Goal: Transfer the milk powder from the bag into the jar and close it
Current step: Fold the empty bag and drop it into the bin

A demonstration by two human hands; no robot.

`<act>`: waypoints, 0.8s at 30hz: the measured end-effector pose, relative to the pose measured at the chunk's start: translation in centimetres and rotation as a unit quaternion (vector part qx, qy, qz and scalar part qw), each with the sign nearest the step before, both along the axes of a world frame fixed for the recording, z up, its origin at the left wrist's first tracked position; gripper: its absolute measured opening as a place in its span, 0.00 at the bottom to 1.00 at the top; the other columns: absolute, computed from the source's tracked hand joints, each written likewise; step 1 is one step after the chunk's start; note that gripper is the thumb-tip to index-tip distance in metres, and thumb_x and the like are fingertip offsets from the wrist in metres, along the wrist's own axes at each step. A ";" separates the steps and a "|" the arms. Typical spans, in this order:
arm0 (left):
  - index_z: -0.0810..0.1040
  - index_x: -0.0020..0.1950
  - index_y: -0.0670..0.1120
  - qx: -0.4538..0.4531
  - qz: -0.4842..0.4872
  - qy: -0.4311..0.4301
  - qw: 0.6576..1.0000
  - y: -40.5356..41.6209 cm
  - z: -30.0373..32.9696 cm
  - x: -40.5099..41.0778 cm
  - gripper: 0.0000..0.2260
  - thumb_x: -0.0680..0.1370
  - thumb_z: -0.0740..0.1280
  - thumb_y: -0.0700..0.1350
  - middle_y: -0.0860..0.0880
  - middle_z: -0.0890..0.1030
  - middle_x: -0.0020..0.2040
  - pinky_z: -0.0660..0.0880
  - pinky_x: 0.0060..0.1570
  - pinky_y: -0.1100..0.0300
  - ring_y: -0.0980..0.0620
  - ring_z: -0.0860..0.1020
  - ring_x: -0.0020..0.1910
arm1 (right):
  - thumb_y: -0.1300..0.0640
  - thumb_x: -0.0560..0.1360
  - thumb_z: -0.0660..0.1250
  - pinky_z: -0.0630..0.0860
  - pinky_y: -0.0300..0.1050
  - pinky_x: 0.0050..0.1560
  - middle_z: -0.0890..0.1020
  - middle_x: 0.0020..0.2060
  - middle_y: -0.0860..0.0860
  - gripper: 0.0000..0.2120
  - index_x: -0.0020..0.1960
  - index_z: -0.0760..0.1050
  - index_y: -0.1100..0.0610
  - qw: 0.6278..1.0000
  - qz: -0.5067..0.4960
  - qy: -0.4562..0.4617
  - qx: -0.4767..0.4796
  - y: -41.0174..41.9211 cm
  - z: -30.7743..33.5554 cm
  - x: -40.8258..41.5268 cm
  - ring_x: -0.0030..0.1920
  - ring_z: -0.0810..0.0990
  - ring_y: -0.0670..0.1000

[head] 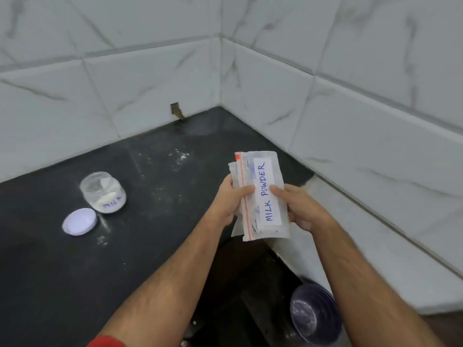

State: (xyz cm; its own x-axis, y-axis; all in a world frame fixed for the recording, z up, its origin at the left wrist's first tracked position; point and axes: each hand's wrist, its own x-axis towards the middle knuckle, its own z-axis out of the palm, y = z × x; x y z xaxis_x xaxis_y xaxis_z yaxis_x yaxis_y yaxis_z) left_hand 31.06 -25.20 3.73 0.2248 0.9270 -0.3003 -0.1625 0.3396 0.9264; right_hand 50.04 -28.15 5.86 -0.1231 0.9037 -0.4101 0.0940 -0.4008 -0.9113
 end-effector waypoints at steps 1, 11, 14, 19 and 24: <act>0.71 0.67 0.51 -0.005 -0.005 0.002 1.000 -0.8 -0.4 2.1 0.21 0.76 0.71 0.41 0.48 0.83 0.59 0.82 0.52 0.43 0.48 0.85 0.53 | 0.51 0.80 0.68 0.84 0.56 0.49 0.87 0.52 0.55 0.16 0.64 0.76 0.58 0.999 -0.032 0.013 0.000 -1.2 -0.9 1.7 0.51 0.87 0.57; 0.72 0.65 0.51 -0.137 -0.117 0.066 0.981 -15.6 -8.9 21.9 0.21 0.74 0.74 0.48 0.47 0.84 0.57 0.79 0.58 0.42 0.47 0.83 0.55 | 0.61 0.79 0.67 0.84 0.60 0.48 0.86 0.52 0.57 0.11 0.61 0.77 0.59 0.974 -0.222 0.032 -0.015 -15.2 -9.7 20.6 0.47 0.87 0.57; 0.73 0.65 0.47 -0.150 -0.096 0.067 0.982 -18.5 -10.6 26.0 0.21 0.74 0.74 0.41 0.45 0.84 0.56 0.82 0.52 0.46 0.47 0.85 0.52 | 0.62 0.80 0.66 0.84 0.50 0.40 0.86 0.49 0.54 0.07 0.57 0.77 0.56 0.967 -0.253 0.027 -0.029 -18.4 -12.0 23.9 0.43 0.87 0.52; 0.73 0.63 0.47 -0.123 -0.072 0.133 0.981 -21.0 -13.3 29.8 0.19 0.75 0.73 0.37 0.48 0.82 0.55 0.83 0.41 0.58 0.53 0.84 0.49 | 0.58 0.77 0.72 0.85 0.52 0.44 0.85 0.49 0.54 0.09 0.56 0.76 0.55 0.961 -0.262 0.051 -0.078 -21.3 -16.0 26.3 0.45 0.87 0.54; 0.71 0.67 0.48 -0.125 -0.063 0.198 0.970 -21.7 -19.1 31.1 0.21 0.76 0.72 0.40 0.51 0.80 0.58 0.82 0.51 0.53 0.52 0.81 0.54 | 0.61 0.75 0.73 0.83 0.59 0.53 0.81 0.58 0.54 0.20 0.62 0.69 0.55 0.952 -0.269 0.027 -0.142 -22.7 -22.4 26.5 0.54 0.84 0.56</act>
State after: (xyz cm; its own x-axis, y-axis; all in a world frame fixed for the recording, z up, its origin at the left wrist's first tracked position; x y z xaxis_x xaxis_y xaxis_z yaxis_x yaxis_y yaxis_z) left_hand 62.14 -46.91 -15.34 0.1531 0.7866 -0.5982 0.2474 0.5555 0.7938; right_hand 76.59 -50.86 -16.54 0.2996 0.6957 -0.6529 -0.2382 -0.6082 -0.7572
